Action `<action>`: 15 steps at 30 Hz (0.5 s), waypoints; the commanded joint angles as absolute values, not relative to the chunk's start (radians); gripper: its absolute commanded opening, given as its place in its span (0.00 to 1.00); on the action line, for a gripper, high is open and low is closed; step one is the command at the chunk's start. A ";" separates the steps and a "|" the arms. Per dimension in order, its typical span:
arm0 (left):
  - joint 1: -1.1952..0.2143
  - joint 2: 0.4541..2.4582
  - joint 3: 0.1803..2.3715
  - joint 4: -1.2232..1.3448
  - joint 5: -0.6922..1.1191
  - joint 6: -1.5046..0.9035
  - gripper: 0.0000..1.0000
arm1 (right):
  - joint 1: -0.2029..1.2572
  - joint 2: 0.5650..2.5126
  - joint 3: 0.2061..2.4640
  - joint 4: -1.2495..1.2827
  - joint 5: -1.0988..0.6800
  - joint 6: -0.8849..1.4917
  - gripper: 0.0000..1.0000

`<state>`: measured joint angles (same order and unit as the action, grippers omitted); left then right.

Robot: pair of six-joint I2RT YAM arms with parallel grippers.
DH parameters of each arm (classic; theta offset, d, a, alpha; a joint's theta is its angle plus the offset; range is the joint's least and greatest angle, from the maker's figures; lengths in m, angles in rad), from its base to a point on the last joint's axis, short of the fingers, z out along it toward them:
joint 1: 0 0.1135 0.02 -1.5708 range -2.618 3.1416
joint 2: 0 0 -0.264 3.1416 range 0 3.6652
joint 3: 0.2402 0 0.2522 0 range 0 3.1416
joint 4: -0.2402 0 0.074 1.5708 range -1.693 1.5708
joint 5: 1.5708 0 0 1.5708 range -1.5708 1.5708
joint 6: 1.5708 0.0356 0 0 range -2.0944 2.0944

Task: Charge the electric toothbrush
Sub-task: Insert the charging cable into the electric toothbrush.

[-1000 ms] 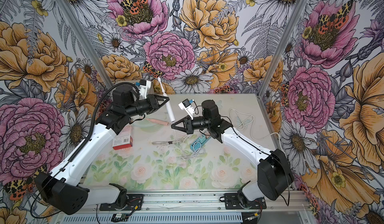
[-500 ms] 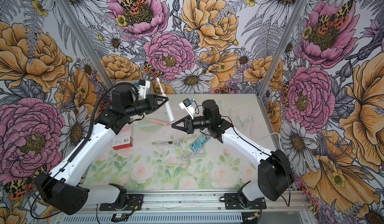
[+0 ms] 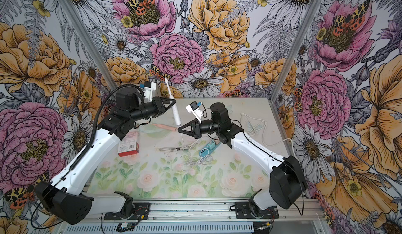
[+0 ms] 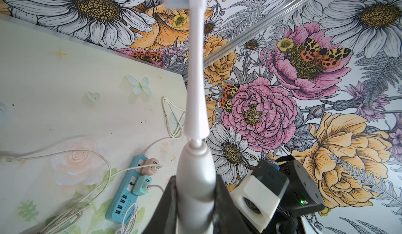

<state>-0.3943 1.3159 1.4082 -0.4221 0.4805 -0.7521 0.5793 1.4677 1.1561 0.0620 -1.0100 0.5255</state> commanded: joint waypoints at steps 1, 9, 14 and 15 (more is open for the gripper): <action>-0.435 1.311 1.414 -0.486 0.489 -0.729 0.00 | 0.581 1.476 1.215 0.132 -0.954 0.534 0.00; -0.468 1.310 1.437 -0.535 0.421 -0.682 0.00 | 0.583 1.499 1.235 0.107 -0.922 0.546 0.00; -0.482 1.309 1.436 -0.535 0.409 -0.693 0.00 | 0.584 1.503 1.241 0.114 -0.921 0.555 0.00; -0.486 1.308 1.435 -0.535 0.403 -0.689 0.00 | 0.584 1.507 1.244 0.122 -0.929 0.562 0.00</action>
<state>-0.4427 1.3163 1.4269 -0.4591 0.3557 -0.6891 0.5861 1.5005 1.1820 0.0368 -0.9951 0.5423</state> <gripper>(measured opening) 0.242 0.075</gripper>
